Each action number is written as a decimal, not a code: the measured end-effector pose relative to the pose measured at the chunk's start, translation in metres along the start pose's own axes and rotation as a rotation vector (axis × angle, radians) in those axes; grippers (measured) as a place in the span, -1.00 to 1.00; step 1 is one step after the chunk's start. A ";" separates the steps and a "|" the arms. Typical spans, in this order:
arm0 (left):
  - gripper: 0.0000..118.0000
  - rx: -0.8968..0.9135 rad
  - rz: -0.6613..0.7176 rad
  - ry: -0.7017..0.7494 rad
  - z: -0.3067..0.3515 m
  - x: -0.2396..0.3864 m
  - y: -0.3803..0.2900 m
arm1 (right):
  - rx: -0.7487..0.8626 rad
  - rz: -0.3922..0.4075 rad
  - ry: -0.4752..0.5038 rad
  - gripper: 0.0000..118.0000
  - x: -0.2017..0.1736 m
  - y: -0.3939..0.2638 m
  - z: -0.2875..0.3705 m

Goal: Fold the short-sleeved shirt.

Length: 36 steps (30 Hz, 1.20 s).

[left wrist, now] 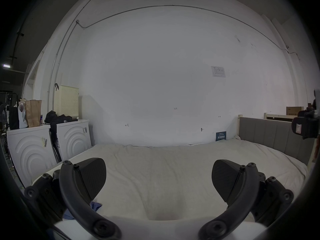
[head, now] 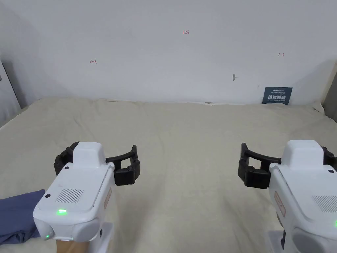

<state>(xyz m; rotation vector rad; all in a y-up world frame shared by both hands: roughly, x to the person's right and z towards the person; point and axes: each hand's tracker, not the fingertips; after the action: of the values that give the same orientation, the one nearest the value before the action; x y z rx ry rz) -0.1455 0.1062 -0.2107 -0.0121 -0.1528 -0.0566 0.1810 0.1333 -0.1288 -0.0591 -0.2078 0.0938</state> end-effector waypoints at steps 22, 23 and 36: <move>1.00 -0.010 0.004 -0.003 0.000 -0.004 -0.001 | -0.025 -0.067 -0.006 1.00 -0.001 0.003 0.001; 1.00 -0.010 0.005 -0.004 0.000 -0.005 0.000 | -0.050 -0.100 -0.008 1.00 -0.001 0.006 0.000; 1.00 -0.010 0.029 -0.022 0.002 -0.008 0.003 | -0.504 -0.256 -0.187 1.00 -0.004 0.037 -0.015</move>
<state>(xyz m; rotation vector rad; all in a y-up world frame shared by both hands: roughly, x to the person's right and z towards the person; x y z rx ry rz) -0.1537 0.1100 -0.2101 -0.0251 -0.1740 -0.0282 0.1775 0.1685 -0.1465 -0.5256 -0.4201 -0.2115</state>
